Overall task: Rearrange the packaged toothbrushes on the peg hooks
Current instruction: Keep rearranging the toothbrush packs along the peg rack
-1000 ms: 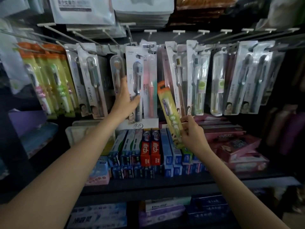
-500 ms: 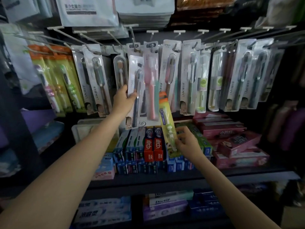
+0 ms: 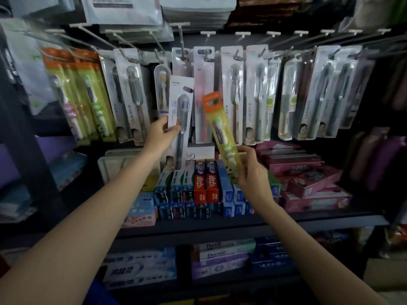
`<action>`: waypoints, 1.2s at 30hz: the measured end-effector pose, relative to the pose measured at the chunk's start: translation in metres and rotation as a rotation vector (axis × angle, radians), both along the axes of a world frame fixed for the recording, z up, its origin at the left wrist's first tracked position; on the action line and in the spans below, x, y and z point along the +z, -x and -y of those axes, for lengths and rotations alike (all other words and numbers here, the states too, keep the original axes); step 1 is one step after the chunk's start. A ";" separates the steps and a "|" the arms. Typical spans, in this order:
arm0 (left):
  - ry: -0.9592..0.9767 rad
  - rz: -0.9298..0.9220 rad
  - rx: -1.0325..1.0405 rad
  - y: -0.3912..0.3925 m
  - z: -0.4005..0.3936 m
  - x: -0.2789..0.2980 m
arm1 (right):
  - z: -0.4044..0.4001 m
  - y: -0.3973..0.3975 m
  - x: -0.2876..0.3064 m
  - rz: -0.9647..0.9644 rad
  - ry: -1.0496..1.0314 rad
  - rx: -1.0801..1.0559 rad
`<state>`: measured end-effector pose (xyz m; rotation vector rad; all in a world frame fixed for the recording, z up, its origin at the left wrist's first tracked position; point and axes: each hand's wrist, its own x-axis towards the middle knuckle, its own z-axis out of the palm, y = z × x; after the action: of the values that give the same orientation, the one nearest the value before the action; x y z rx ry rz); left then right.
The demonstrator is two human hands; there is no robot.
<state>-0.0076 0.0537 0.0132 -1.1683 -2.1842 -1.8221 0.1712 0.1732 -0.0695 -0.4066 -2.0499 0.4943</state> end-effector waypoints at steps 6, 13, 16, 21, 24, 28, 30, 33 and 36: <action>-0.042 -0.057 0.080 0.010 0.057 0.012 | 0.018 0.037 0.039 -0.031 -0.085 0.145; -0.261 0.106 0.312 0.039 0.155 0.004 | 0.063 0.124 0.100 0.061 -0.157 0.317; -0.245 0.128 0.377 0.046 0.182 0.003 | 0.086 0.164 0.121 0.121 -0.164 0.342; -0.235 0.123 0.389 0.049 0.195 0.006 | 0.102 0.203 0.138 0.077 -0.008 0.354; -0.220 0.117 0.352 0.049 0.195 0.008 | 0.106 0.207 0.125 0.034 0.078 0.353; -0.193 0.099 0.332 0.053 0.194 0.008 | 0.107 0.203 0.112 -0.035 0.167 0.348; -0.196 0.112 0.322 0.055 0.193 0.008 | 0.109 0.201 0.114 -0.031 0.204 0.365; -0.186 0.123 0.300 0.055 0.189 0.007 | 0.112 0.196 0.116 0.114 0.204 0.383; -0.166 0.105 0.256 0.051 0.183 0.010 | 0.111 0.187 0.118 0.140 0.232 0.416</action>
<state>-0.0583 -0.1292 0.0229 -0.7394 -2.0712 -1.9446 -0.0157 0.0626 0.0487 -0.1489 -2.2282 0.9850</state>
